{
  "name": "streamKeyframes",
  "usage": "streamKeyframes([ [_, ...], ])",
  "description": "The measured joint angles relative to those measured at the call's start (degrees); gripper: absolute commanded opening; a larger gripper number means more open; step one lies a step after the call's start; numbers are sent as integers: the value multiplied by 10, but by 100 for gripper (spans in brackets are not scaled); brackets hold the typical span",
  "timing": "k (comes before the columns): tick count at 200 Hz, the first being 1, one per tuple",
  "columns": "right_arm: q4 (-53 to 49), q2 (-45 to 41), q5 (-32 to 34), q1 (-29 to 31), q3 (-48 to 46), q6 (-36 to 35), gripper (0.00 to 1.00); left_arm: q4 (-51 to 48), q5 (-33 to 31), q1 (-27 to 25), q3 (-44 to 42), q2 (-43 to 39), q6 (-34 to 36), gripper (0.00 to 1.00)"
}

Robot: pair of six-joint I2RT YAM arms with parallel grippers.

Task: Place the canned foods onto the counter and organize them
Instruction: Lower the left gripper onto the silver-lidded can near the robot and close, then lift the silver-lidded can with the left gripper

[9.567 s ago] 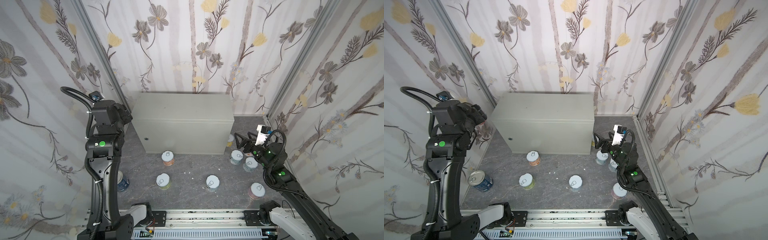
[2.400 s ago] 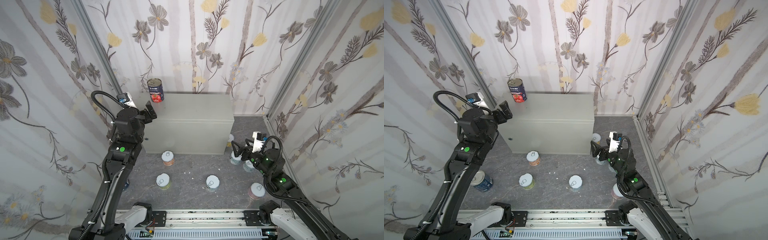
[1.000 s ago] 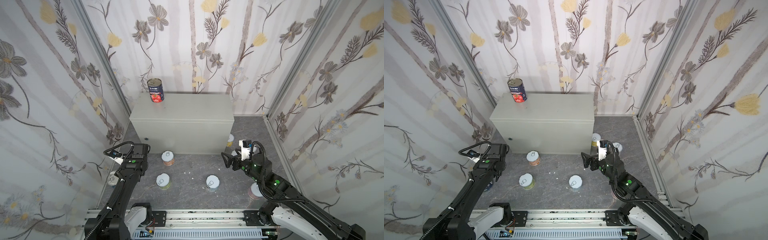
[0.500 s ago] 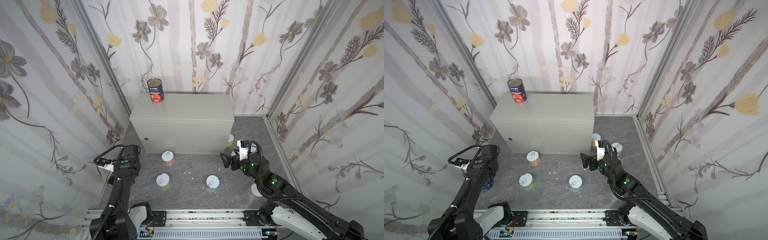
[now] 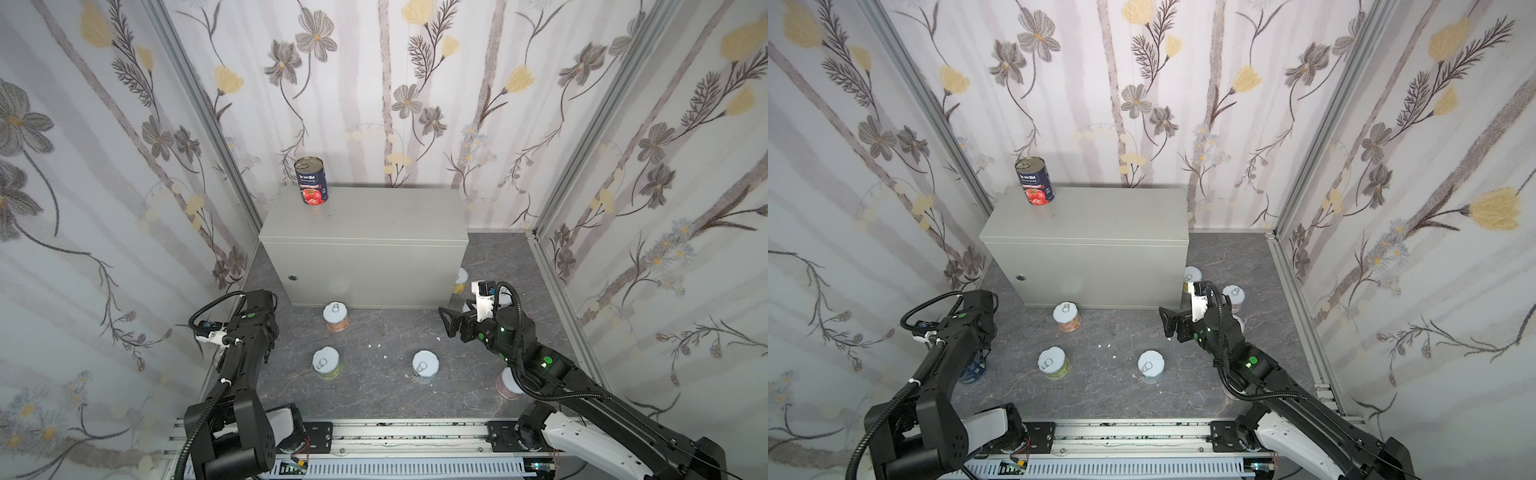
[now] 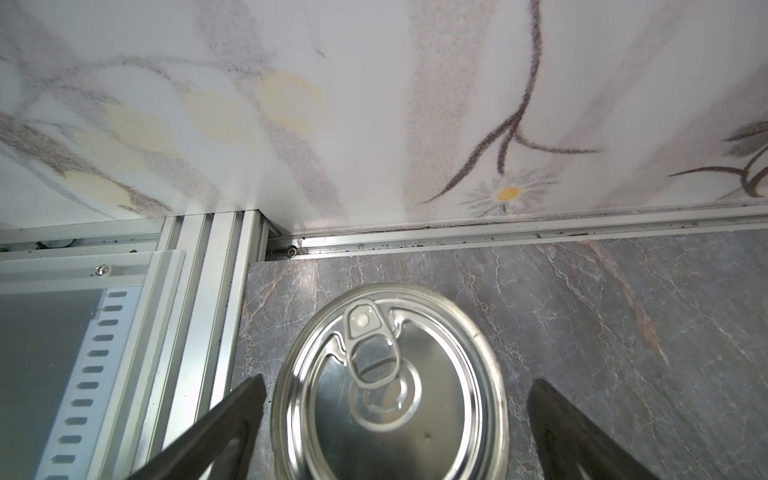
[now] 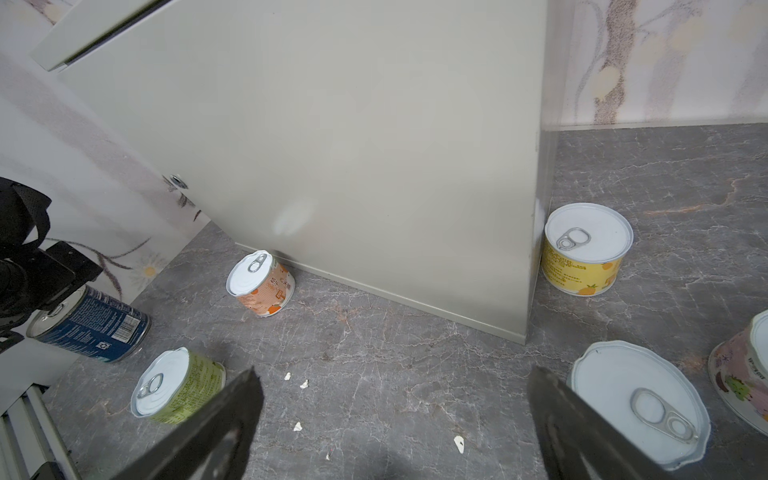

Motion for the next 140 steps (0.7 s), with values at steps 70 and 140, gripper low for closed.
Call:
streamKeyframes([
  [70, 4, 10, 0, 0, -1, -1, 100, 7, 3, 0, -8, 50, -37, 100],
  [140, 7, 26, 0, 0, 4, -7, 100, 9, -5, 7, -4, 112, -81, 100],
])
